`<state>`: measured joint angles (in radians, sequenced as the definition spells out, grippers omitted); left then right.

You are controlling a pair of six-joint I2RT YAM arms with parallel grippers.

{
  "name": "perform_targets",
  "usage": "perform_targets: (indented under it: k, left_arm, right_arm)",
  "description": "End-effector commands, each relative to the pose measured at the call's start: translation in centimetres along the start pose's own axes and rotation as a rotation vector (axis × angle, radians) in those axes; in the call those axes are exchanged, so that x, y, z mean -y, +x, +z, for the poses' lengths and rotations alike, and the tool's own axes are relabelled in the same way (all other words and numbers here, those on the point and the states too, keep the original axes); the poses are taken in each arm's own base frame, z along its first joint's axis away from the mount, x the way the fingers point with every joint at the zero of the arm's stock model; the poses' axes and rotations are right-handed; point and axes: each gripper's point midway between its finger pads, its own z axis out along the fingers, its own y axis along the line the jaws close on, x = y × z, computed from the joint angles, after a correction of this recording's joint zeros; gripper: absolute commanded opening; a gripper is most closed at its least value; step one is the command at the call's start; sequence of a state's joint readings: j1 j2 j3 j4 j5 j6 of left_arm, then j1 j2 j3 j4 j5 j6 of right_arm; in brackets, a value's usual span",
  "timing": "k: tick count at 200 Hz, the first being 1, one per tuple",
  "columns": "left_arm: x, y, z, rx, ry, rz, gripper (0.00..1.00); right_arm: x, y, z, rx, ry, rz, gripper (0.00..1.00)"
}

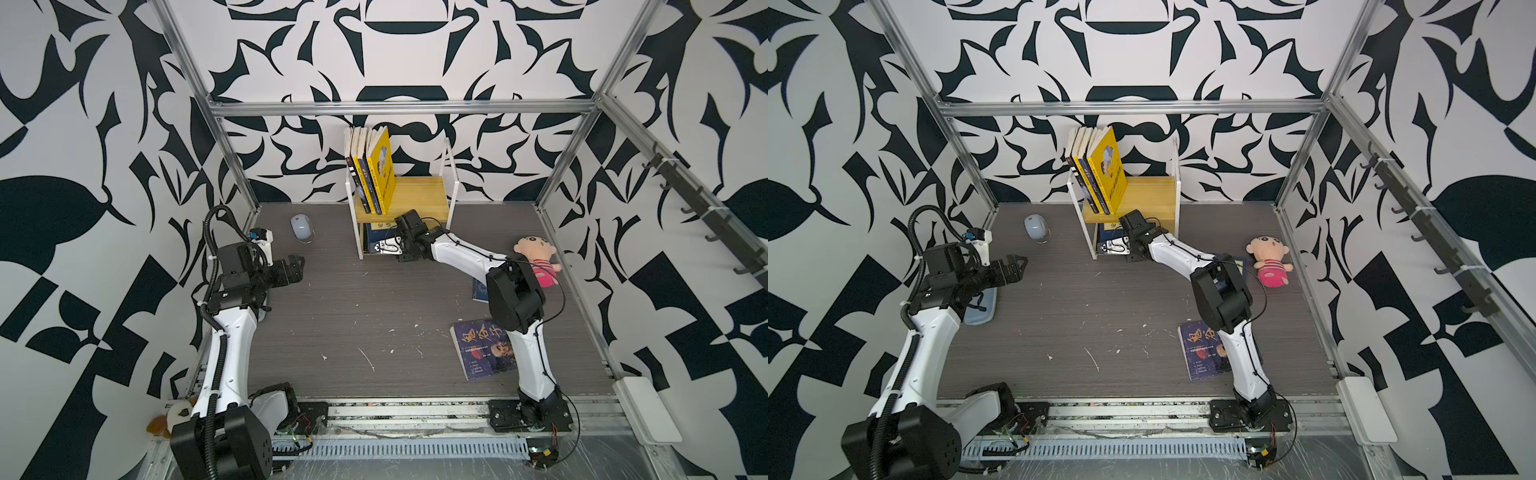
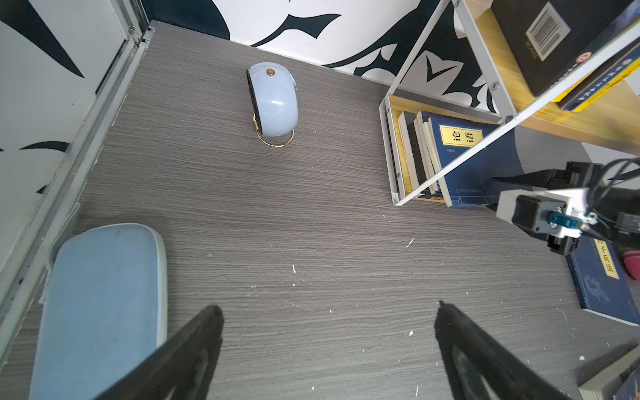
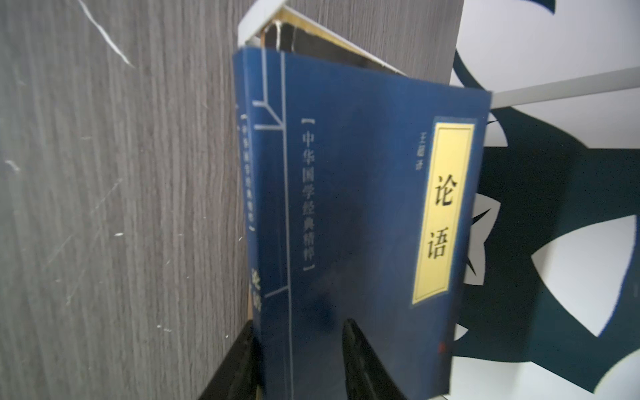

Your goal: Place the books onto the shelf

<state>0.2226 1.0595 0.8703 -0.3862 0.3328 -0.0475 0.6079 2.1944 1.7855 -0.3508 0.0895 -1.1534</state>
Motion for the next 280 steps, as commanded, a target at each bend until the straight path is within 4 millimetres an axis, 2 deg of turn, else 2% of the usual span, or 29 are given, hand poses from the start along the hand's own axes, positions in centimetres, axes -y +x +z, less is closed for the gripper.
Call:
perform_targets:
  k: [1, 50, 100, 132, 170, 215, 280]
  left_arm:
    - [0.0, 0.3, 0.0, -0.002, 0.007, 0.003, 1.0]
    - [0.0, 0.3, 0.0, 0.0, 0.011, 0.0, 1.0]
    - [0.1, 0.4, 0.1, -0.001, 0.015, -0.005, 1.0]
    - [0.1, 0.4, 0.1, 0.0, 0.015, -0.005, 1.0]
    - [0.1, 0.3, 0.1, 0.001, 0.017, -0.006, 1.0]
    - [0.1, 0.4, 0.2, -0.001, 0.016, -0.007, 1.0]
    - [0.0, 0.5, 0.2, -0.001, 0.014, -0.007, 1.0]
  right_arm:
    - [2.6, -0.7, -1.5, 0.017, 0.038, 0.06, 0.4]
    - [2.1, -1.5, -2.9, 0.047, -0.034, 0.101, 0.46]
    - [2.0, -1.9, -2.3, 0.059, -0.04, 0.107, 0.49]
    - [2.0, -2.0, -1.6, 0.059, -0.038, 0.122, 0.46]
    - [3.4, -2.4, -1.4, 0.062, -0.002, 0.2, 0.41]
    - [4.1, -2.0, -1.0, 0.038, 0.032, 0.213, 0.4]
    - [5.1, -2.1, -1.5, 0.046, 0.056, 0.214, 0.34]
